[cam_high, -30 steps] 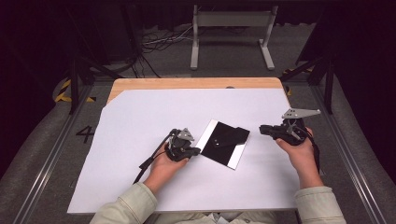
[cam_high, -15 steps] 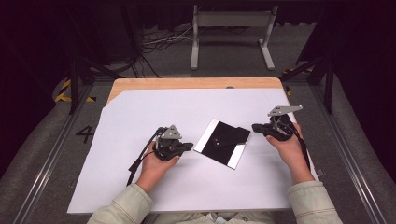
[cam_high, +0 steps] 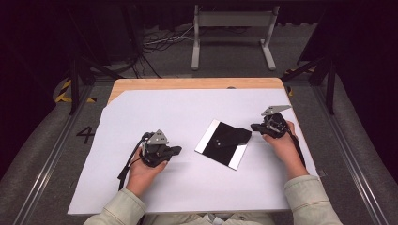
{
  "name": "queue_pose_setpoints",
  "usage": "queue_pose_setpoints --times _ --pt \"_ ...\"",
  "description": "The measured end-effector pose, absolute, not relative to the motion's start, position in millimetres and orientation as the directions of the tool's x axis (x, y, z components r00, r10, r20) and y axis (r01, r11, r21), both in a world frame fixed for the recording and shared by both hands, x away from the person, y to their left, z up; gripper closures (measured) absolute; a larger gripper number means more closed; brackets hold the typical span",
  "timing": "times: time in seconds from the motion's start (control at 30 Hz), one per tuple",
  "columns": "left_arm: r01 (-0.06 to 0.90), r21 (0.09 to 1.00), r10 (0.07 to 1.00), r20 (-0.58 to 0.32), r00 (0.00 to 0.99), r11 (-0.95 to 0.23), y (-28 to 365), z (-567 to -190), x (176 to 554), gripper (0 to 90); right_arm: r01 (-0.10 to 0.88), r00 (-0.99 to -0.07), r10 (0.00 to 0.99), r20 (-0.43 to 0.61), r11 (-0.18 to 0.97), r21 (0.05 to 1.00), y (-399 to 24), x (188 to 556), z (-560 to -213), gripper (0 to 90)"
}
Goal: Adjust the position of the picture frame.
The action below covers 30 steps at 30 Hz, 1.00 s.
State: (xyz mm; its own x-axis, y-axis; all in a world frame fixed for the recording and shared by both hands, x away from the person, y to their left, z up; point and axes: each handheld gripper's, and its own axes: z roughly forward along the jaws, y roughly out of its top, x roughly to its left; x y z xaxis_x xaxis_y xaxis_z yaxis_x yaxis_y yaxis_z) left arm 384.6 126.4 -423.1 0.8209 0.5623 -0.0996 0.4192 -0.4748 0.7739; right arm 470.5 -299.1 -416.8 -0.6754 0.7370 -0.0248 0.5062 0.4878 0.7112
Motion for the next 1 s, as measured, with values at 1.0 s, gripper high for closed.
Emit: queue_pose_setpoints --times 1.0 --pt "0.467 0.745 0.587 -0.126 0.8 -0.476 129.2 -427.5 389.1 88.1 0.538 -0.743 0.669 0.019 0.58 0.612 -286.2 460.8 -426.8 89.9"
